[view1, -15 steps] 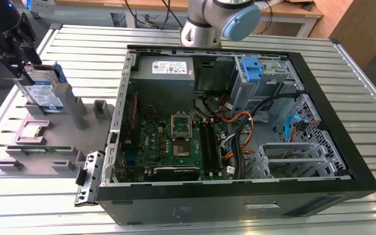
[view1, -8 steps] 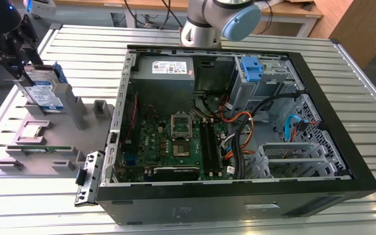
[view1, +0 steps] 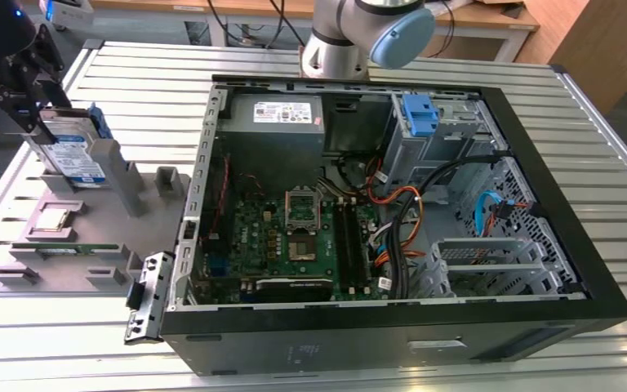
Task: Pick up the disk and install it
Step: 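Pick up the disk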
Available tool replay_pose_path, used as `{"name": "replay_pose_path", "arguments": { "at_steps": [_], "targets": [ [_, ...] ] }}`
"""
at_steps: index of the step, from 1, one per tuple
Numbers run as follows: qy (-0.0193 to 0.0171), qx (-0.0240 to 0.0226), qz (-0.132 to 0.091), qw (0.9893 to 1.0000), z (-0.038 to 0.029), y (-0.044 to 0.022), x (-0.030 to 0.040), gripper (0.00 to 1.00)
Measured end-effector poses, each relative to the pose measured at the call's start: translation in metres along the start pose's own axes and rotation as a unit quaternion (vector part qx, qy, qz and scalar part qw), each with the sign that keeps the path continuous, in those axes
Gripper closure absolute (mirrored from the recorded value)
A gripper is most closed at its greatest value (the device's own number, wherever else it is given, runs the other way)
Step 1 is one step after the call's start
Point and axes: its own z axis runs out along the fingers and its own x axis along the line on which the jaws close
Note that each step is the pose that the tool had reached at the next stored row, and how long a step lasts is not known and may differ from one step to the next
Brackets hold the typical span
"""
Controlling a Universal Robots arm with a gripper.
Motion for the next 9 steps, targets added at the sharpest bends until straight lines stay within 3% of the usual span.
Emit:
{"name": "replay_pose_path", "arguments": {
  "at_steps": [9],
  "targets": [
    [-0.0005,0.0,0.0,1.0,0.0008,-0.0001,-0.0023,0.29]
  ]
}}
